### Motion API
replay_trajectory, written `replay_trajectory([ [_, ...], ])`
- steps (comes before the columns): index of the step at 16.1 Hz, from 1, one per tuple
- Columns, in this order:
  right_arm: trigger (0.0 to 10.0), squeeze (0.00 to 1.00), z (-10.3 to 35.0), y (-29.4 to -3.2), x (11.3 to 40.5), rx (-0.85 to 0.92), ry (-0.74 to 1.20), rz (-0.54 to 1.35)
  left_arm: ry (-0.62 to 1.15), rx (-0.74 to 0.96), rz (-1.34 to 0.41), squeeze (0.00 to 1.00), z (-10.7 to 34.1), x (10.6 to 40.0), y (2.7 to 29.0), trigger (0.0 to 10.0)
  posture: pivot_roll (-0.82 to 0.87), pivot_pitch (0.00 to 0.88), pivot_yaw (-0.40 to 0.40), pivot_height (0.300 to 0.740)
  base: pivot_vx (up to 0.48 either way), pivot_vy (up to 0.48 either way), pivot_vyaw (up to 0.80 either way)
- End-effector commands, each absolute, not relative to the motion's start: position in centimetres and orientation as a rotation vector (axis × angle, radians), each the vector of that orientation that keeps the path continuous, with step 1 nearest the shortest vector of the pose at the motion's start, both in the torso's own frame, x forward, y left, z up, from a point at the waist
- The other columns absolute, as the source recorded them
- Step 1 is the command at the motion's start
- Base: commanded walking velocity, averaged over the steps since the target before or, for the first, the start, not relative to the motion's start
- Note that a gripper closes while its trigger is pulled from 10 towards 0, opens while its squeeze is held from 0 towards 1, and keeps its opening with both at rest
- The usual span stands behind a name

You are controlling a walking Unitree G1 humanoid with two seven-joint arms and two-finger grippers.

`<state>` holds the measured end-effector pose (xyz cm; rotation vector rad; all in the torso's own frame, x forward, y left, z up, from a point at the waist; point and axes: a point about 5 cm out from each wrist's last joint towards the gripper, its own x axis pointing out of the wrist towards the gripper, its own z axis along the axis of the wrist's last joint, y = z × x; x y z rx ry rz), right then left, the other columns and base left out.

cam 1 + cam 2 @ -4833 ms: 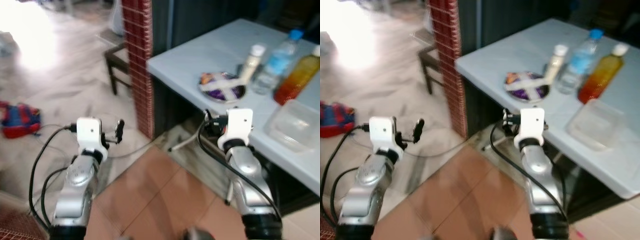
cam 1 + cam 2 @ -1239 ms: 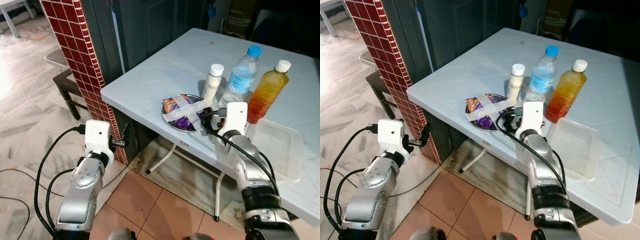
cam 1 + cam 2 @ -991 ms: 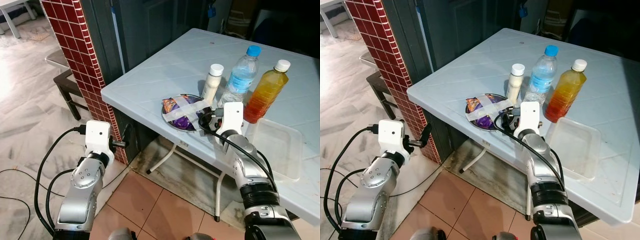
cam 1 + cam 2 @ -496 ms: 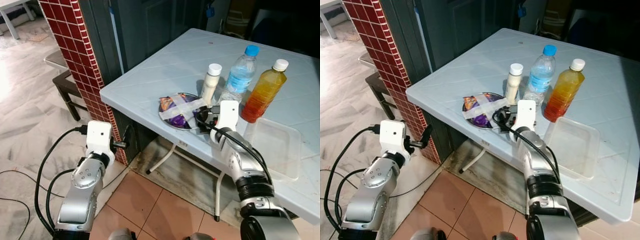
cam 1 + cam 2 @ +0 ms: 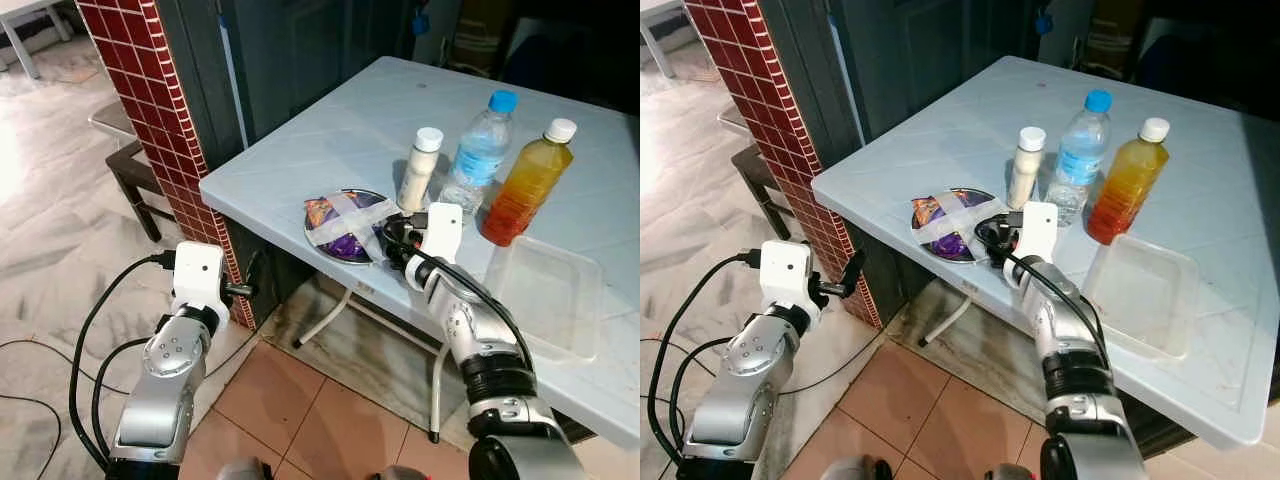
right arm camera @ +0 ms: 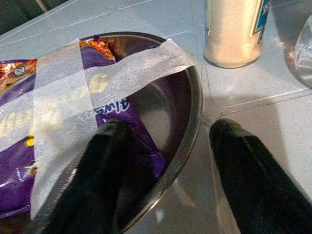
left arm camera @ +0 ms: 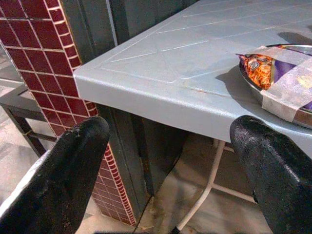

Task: Restocking fridge

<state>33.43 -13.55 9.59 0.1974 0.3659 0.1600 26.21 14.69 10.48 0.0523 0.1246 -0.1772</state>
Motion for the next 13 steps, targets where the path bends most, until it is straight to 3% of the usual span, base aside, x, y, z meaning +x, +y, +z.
replay_trajectory([
  [1, 0.0, 0.0, 7.8, -13.1, 32.3, 0.193, 0.473, 0.147, 0.108, 0.069, -0.179, 0.0, 11.0, 26.3, 14.7, 10.0, 0.03, 0.0, 0.05, 0.74, 0.0, 0.0, 0.0],
  [13, 0.0, 0.0, 7.8, -14.3, 31.9, 0.408, 0.532, -0.144, 0.087, 0.073, -0.182, 0.0, 11.3, 26.5, 14.5, 10.0, 0.03, 0.0, 0.046, 0.74, 0.0, 0.0, 0.0],
])
